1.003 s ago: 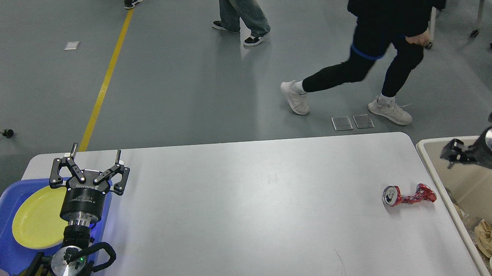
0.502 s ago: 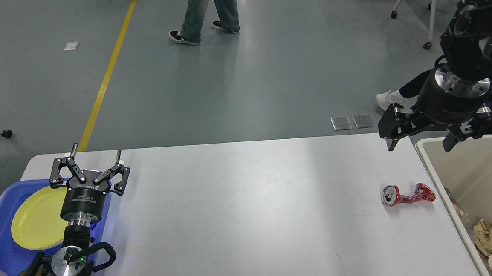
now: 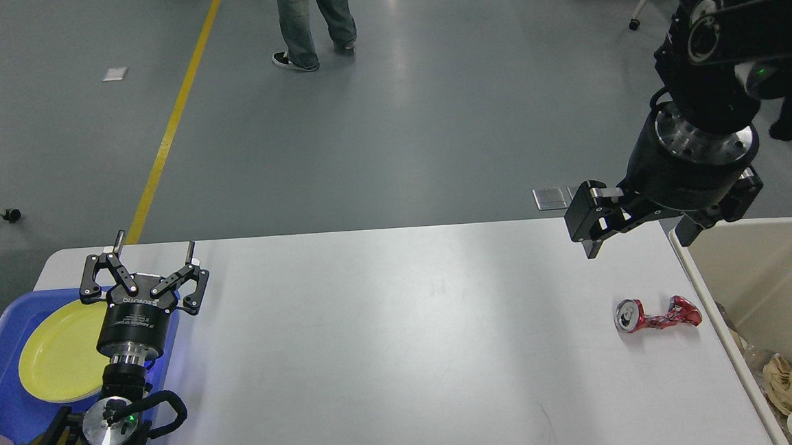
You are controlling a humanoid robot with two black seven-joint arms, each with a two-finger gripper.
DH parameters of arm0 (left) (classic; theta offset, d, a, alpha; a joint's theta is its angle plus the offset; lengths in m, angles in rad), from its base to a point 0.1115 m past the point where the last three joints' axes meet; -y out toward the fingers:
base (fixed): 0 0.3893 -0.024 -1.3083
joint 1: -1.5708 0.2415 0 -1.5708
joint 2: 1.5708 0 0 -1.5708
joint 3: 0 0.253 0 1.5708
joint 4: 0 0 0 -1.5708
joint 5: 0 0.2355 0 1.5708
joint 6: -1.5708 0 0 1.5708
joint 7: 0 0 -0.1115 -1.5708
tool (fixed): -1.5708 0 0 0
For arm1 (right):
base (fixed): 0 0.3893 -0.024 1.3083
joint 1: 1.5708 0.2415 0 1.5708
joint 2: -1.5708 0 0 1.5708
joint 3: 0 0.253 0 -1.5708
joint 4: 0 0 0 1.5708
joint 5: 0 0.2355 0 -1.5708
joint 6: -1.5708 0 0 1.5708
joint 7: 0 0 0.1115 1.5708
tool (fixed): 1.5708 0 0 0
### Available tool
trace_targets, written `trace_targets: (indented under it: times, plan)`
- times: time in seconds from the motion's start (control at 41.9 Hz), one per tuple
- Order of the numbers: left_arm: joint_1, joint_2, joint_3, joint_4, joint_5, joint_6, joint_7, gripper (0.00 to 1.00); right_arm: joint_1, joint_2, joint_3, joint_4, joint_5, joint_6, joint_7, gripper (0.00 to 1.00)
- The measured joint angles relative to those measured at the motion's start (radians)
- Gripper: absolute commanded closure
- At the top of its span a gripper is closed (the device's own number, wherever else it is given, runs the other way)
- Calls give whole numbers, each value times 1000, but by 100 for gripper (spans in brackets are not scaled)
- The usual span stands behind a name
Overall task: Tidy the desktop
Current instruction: 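Raise the right gripper out of the bin above the table, then lower the right gripper onto the red crushed can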
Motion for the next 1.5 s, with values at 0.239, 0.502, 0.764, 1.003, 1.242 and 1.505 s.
trace_targets:
  times: [0.239,0.502,0.764,1.003,1.242,1.505]
  plan:
    - [0,0,0,0,0,0,1,4,-81,-13,-53,-45,121,-74,-2,0]
    - [0,0,0,0,0,0,1,4,-198,-42,-198,-59,499,-333,-7,0]
    - [0,0,0,0,0,0,1,4,-339,-99,-215,-50,810,-575,-7,0]
    - [0,0,0,0,0,0,1,4,-544,-165,-149,-152,996,-753,-7,0]
    - [0,0,0,0,0,0,1,4,-889,-190,9,-423,1003,-766,-7,0]
    - [0,0,0,0,0,0,0,4,-1154,-189,166,-688,976,-763,-7,0]
